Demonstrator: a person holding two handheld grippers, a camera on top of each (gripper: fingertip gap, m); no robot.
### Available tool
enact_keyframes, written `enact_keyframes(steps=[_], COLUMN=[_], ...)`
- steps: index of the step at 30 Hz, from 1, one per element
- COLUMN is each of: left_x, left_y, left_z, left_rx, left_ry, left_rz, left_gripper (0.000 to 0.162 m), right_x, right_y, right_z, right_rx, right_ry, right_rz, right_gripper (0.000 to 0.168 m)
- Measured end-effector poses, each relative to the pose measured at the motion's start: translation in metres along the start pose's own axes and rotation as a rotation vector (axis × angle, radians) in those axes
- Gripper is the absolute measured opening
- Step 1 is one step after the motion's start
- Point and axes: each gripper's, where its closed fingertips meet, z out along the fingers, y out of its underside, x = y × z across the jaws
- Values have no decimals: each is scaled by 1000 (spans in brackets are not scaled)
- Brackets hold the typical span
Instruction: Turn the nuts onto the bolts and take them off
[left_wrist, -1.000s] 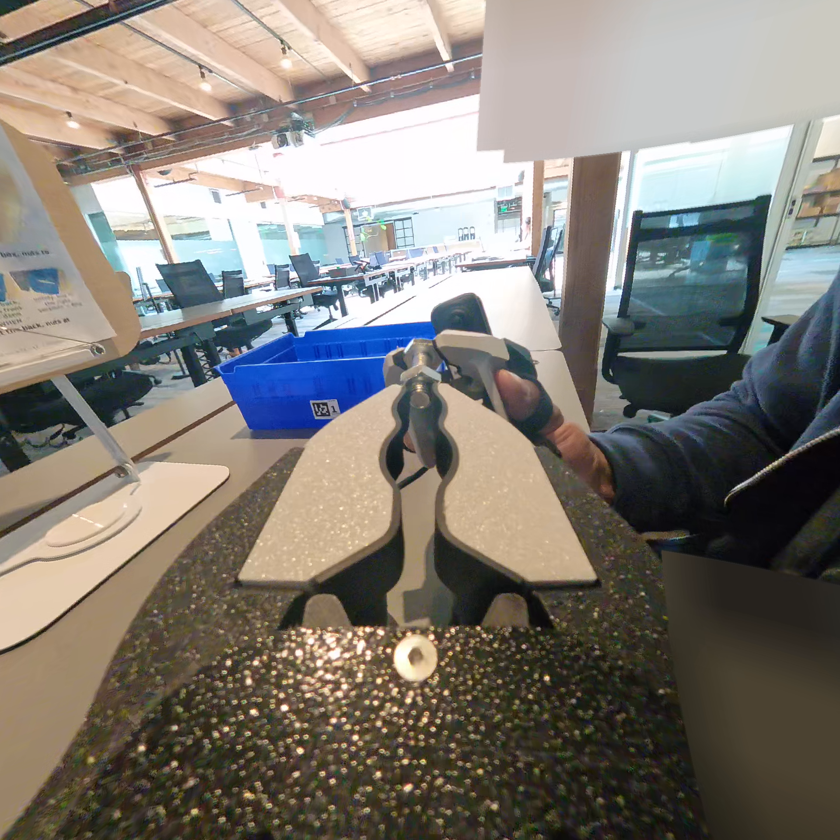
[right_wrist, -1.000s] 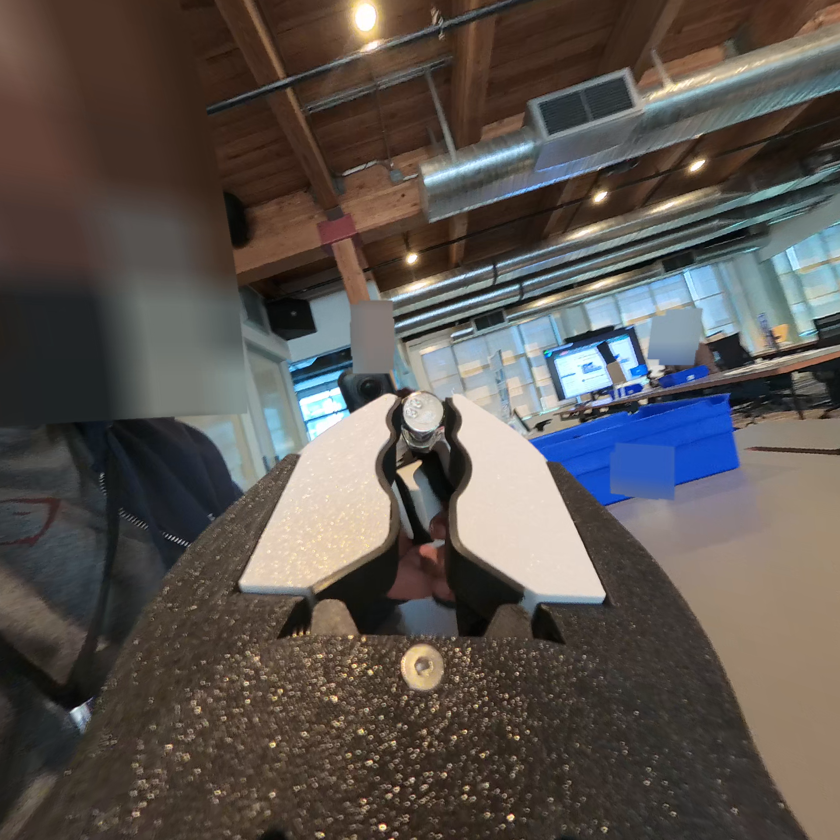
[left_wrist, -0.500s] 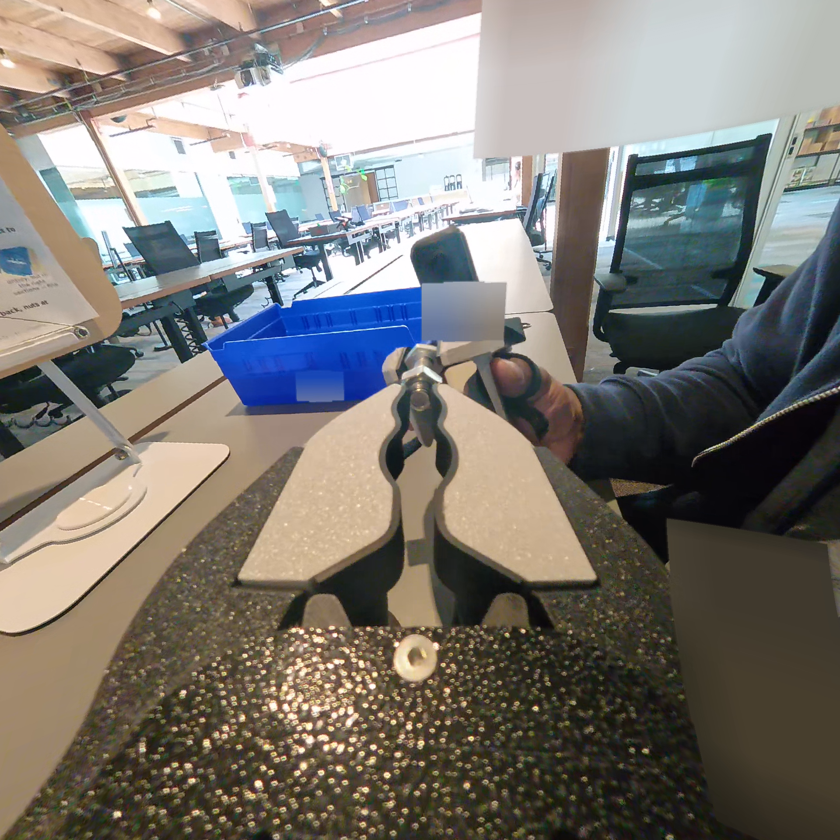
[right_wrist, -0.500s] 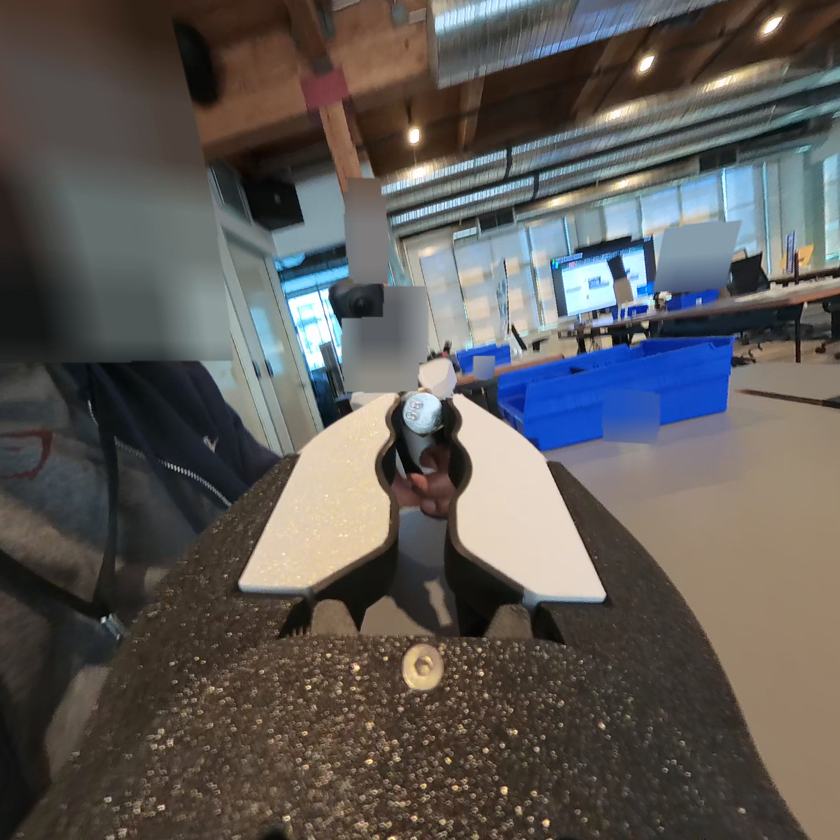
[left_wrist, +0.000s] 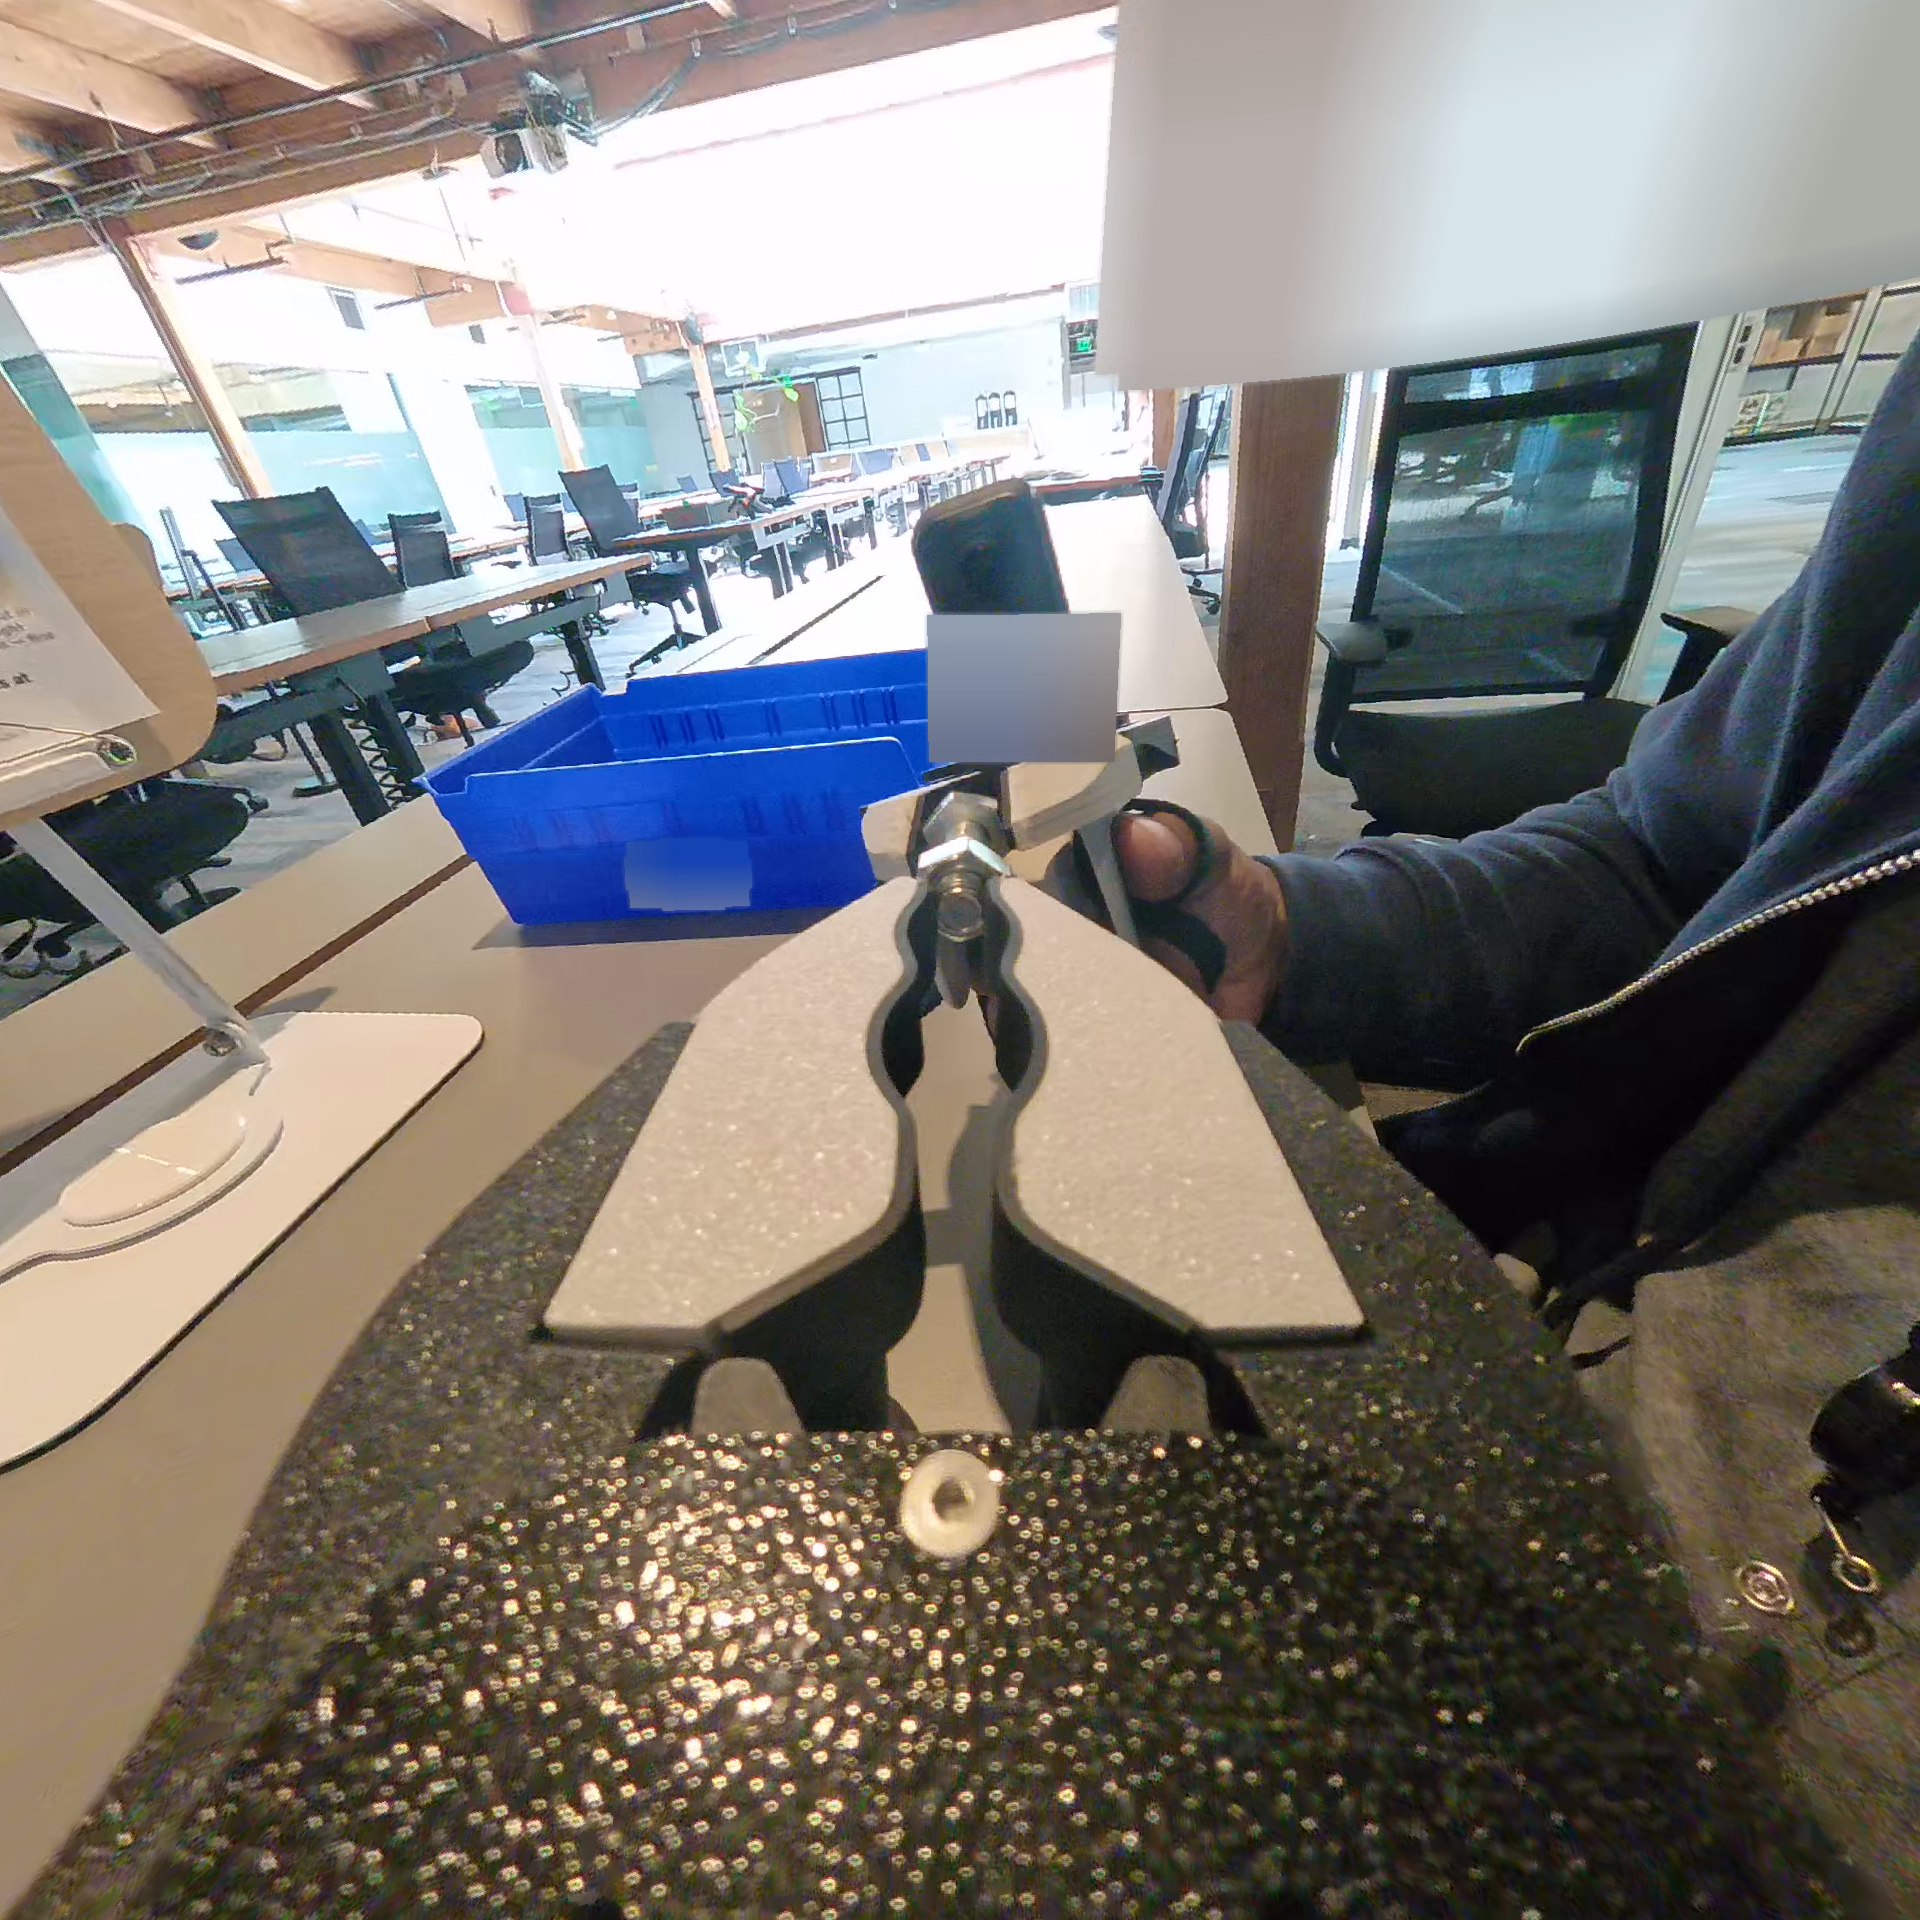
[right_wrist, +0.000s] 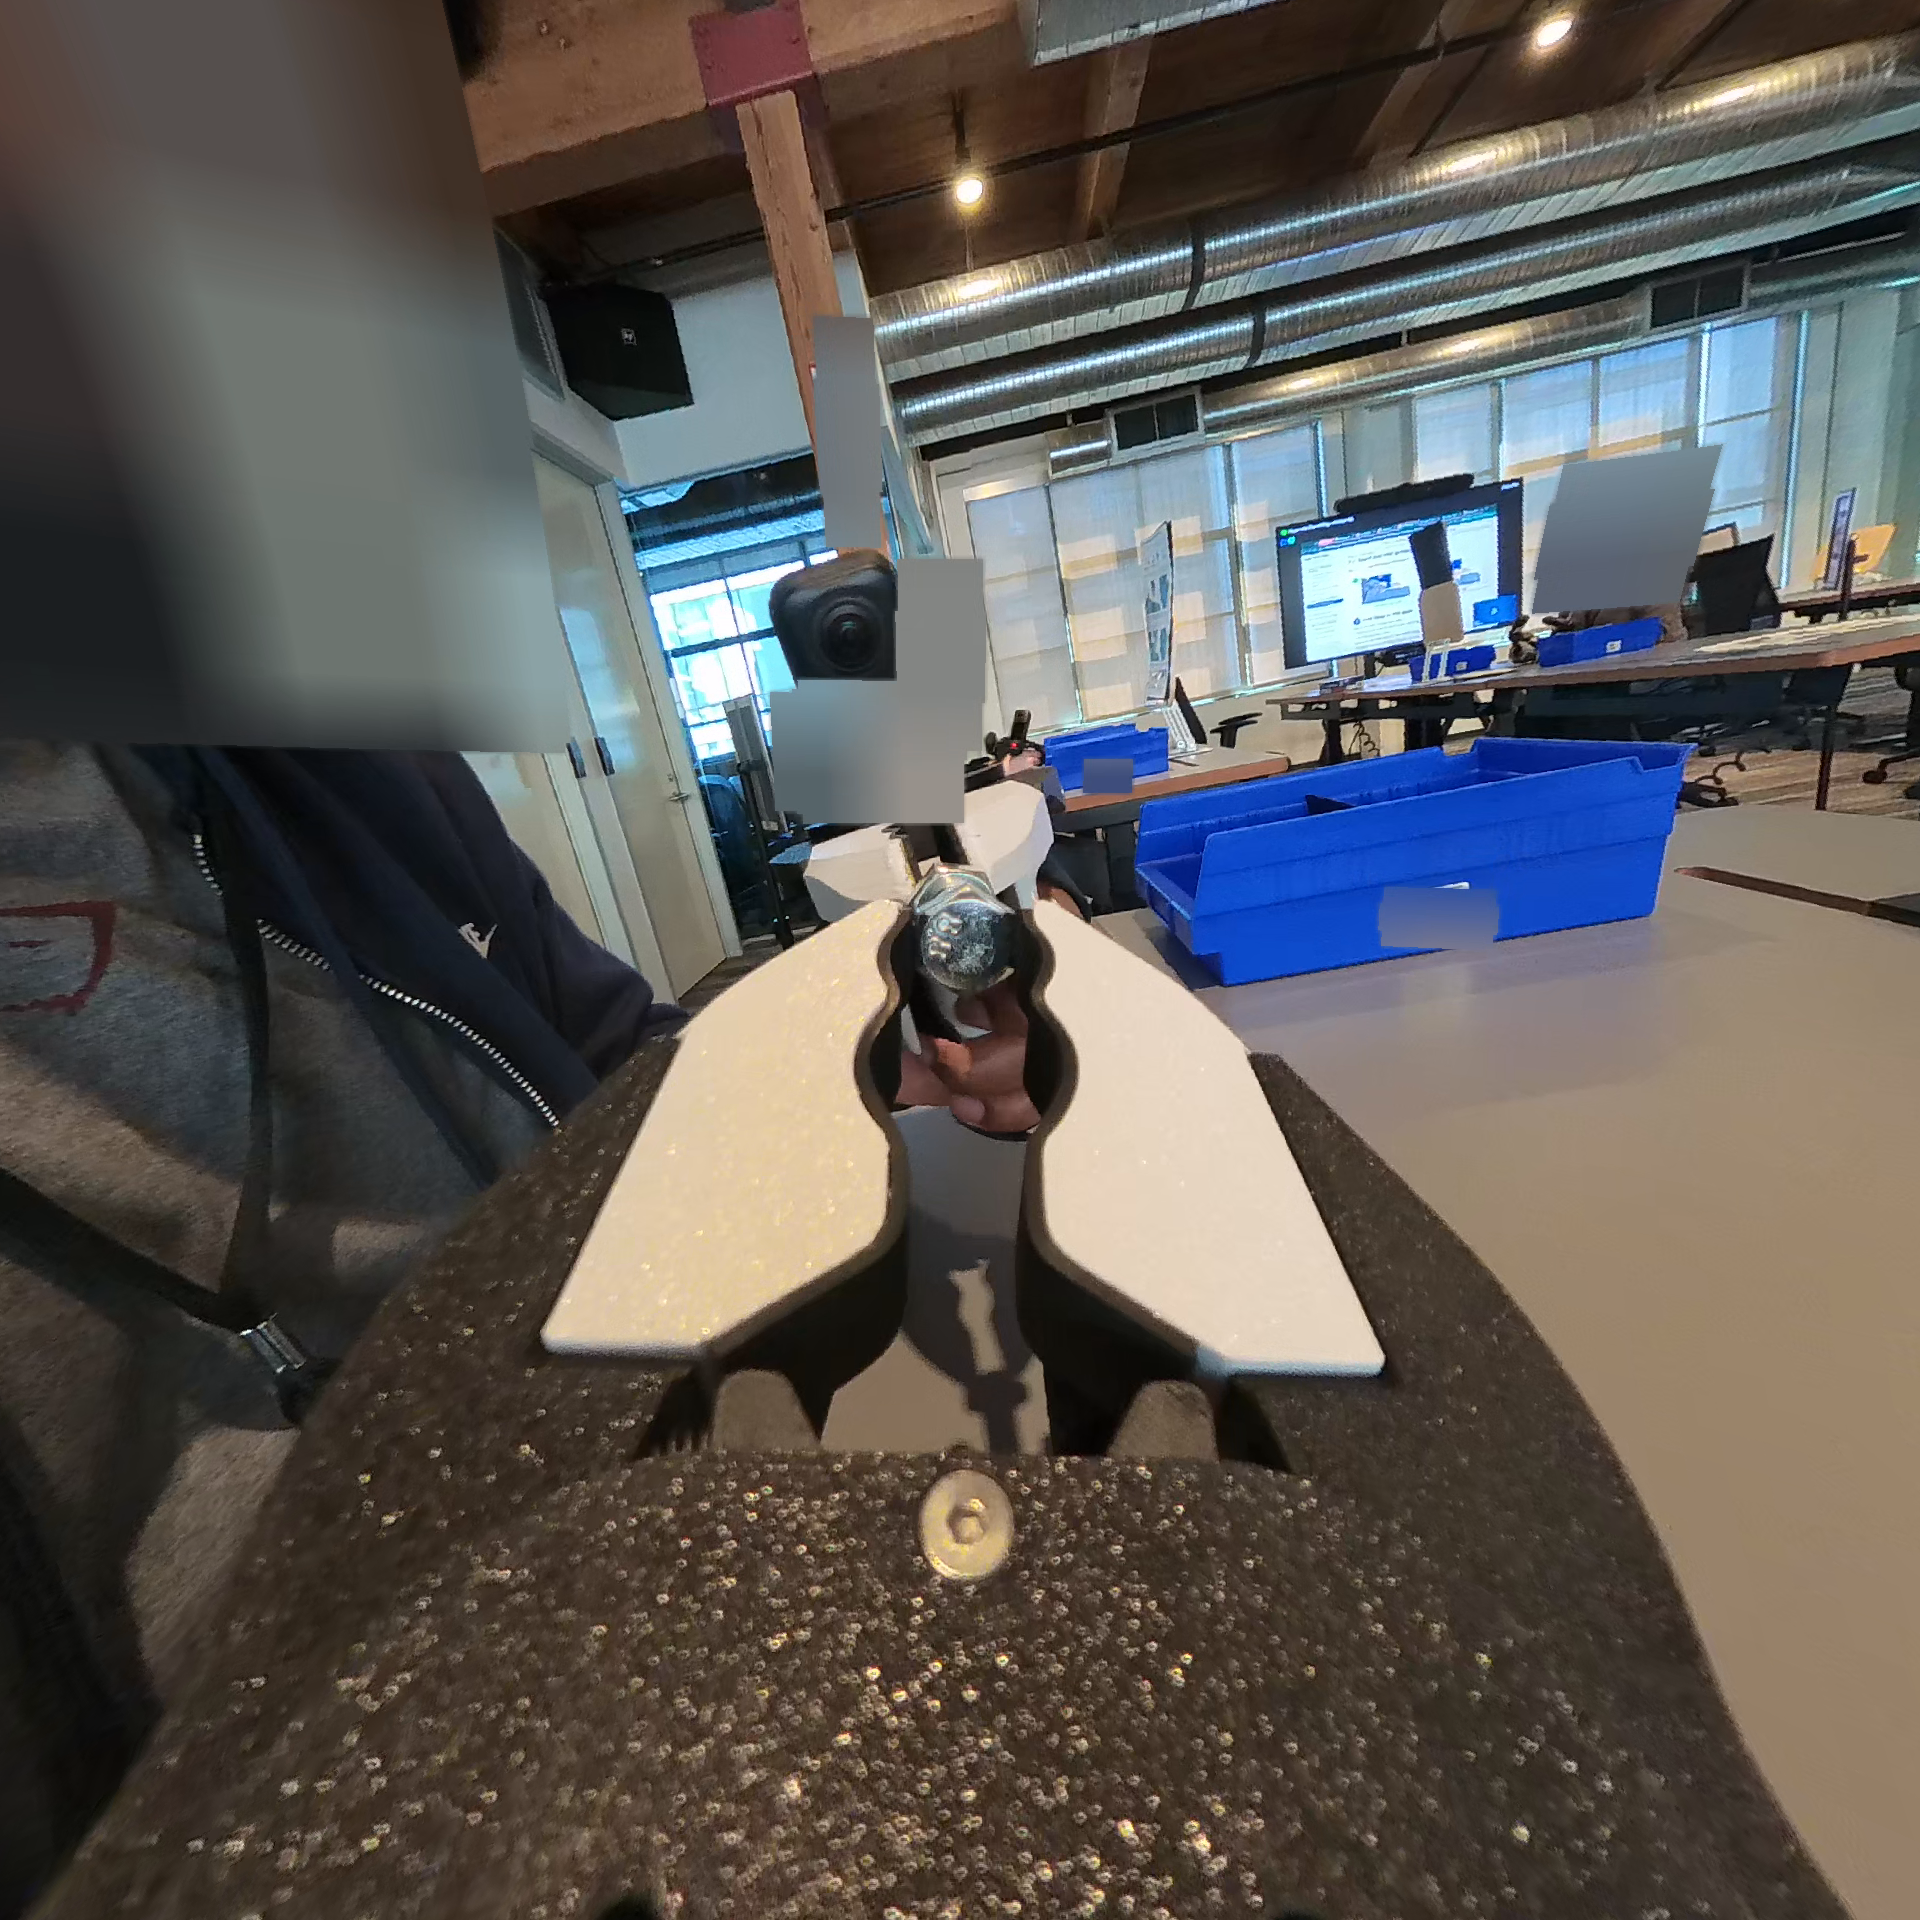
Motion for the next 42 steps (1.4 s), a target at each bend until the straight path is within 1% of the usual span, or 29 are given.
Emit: enact_keyframes(steps=[16,42], left_x=[3,3], left_y=[0,1], left_z=[0,0], left_rx=[-9,-13], left_ry=[5,10], left_rz=[30,30], left_gripper=[8,8], right_x=[-3,-7], right_y=[3,10], right_z=[3,1], right_rx=[-20,-23], right_ry=[-18,-13], right_rz=[12,5], right_gripper=[18,17])
